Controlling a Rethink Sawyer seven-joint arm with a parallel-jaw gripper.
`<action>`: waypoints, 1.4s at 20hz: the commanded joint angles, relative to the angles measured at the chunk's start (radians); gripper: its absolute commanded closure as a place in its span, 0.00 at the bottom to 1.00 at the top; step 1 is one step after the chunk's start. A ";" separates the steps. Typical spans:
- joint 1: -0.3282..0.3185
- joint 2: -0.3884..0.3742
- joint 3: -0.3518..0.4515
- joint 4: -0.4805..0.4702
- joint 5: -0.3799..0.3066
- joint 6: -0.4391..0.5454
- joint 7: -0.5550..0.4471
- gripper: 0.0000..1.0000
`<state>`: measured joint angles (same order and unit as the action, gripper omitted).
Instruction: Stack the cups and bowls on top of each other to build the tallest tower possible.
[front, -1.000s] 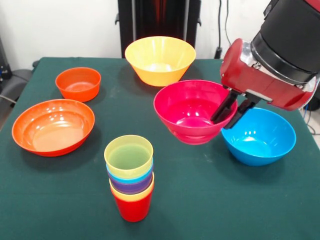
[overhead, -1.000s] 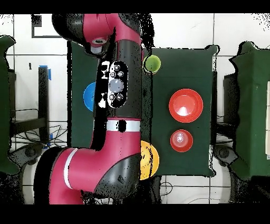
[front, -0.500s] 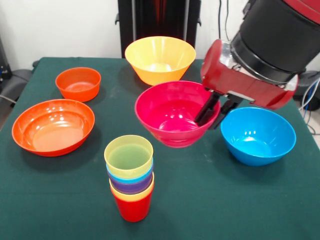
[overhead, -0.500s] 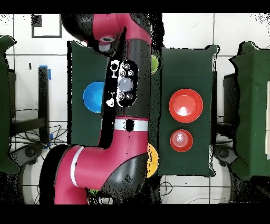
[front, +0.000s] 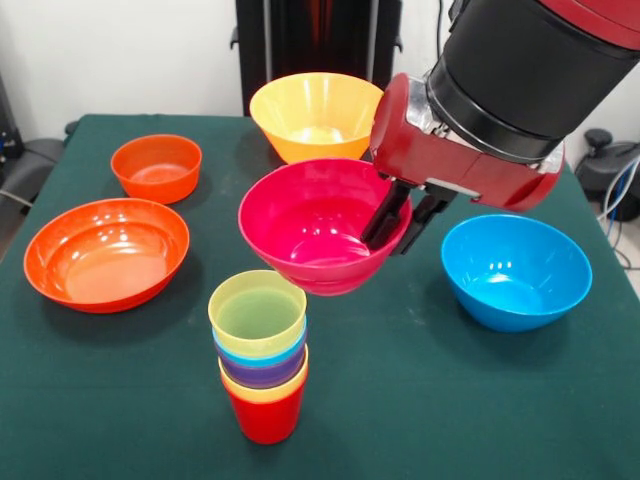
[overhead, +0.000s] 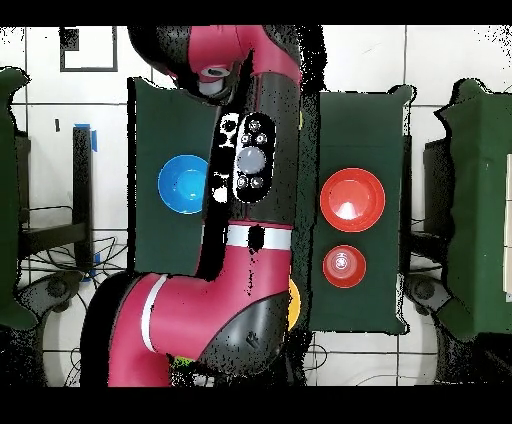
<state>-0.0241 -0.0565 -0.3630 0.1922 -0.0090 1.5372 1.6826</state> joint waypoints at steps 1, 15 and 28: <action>-0.008 -0.015 0.058 0.070 -0.005 0.038 -0.342 1.00; -0.037 0.007 0.041 0.010 -0.004 0.044 -0.426 1.00; -0.050 -0.024 0.047 0.055 -0.010 0.013 -0.473 1.00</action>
<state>-0.0595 -0.0576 -0.3679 0.1747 -0.0090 1.5372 1.5635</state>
